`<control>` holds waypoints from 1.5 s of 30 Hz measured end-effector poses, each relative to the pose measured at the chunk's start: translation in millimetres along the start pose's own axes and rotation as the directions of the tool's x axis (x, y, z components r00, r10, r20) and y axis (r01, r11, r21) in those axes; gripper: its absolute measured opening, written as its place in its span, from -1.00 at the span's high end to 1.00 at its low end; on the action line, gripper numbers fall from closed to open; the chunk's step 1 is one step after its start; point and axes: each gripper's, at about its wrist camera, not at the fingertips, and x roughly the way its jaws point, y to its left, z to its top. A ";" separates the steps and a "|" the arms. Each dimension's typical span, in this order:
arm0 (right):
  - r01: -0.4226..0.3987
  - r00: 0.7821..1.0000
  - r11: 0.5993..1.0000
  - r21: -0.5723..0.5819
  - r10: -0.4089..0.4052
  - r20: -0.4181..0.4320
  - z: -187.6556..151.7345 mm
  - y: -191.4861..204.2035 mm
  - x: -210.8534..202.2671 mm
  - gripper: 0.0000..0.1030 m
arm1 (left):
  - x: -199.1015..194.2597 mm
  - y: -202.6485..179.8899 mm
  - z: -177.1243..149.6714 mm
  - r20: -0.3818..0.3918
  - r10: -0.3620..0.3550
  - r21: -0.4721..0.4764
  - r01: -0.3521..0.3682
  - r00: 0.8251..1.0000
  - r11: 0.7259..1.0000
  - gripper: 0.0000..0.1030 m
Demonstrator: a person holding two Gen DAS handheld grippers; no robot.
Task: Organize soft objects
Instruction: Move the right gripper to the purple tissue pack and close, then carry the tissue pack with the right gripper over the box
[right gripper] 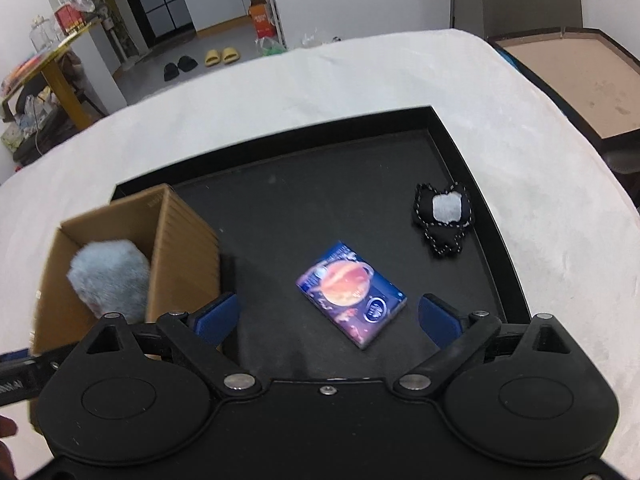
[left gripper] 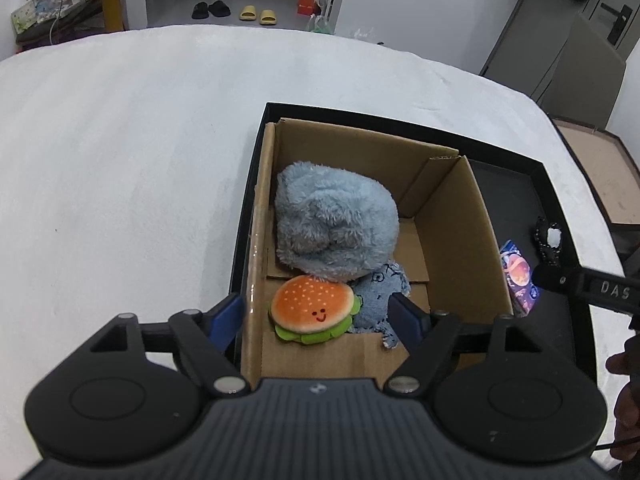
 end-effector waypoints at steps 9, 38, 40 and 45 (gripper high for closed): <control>0.019 0.998 1.000 -0.022 -0.020 -0.056 -9.9 -21.1 29.8 -0.87 | 8.3 -13.1 1.9 0.001 0.063 0.014 -0.063 0.998 0.998 -0.54; 0.061 0.997 0.970 -0.235 -0.070 -0.032 -14.9 -8.9 50.9 -0.03 | 18.7 -22.4 7.0 -0.002 0.101 0.038 -0.101 0.995 0.994 -0.61; 0.062 0.997 0.971 -0.232 -0.071 -0.032 -17.3 -9.9 48.0 -0.03 | 18.7 -21.8 7.0 -0.002 0.096 0.037 -0.096 0.995 0.995 -0.61; 0.063 0.997 0.971 -0.231 -0.072 -0.027 -23.5 -8.8 33.1 -0.03 | 17.9 -19.0 4.8 -0.001 0.086 0.031 -0.086 0.996 0.996 -0.61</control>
